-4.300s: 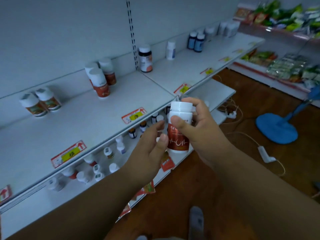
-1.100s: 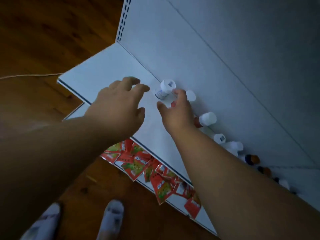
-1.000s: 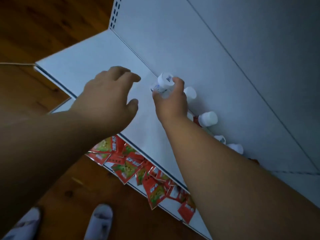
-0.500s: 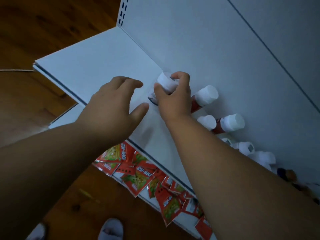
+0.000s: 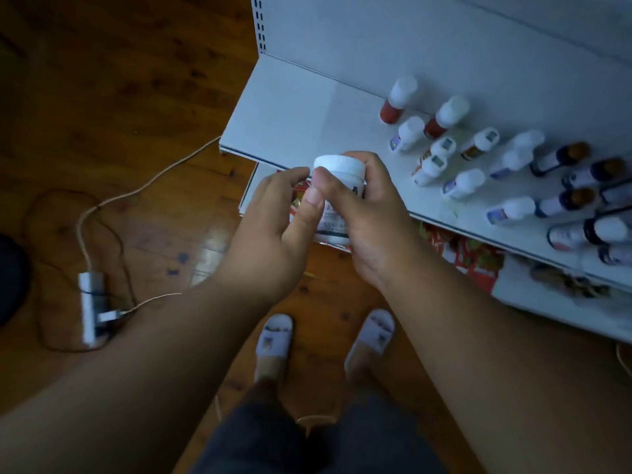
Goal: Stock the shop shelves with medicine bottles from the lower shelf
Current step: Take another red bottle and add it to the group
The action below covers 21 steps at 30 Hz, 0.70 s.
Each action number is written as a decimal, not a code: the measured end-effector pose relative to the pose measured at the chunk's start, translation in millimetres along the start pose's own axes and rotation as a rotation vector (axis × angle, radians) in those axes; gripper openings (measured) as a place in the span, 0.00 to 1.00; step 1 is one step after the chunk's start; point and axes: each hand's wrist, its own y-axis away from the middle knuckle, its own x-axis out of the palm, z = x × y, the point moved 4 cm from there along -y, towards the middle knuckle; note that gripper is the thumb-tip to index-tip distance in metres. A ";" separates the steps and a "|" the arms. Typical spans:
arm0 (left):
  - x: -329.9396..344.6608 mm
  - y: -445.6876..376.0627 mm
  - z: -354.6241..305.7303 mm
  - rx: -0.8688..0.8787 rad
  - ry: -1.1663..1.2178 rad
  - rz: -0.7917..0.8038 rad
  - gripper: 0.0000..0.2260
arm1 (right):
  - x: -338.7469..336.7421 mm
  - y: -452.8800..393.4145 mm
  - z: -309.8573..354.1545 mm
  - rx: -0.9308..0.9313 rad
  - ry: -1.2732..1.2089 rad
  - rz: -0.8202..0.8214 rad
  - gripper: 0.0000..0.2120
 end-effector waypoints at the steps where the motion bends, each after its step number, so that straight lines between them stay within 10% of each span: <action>1: -2.9 12.9 -16.8 0.008 -0.009 0.019 0.33 | -3.2 20.6 10.2 -0.007 -0.017 -0.001 0.24; 7: 14.7 64.0 -112.3 0.153 -0.060 0.151 0.31 | -57.6 126.6 68.3 -0.027 -0.414 -0.087 0.07; 21: 311.2 190.7 -342.9 0.631 0.062 0.636 0.36 | -381.6 388.3 133.2 -0.390 -0.405 -0.593 0.16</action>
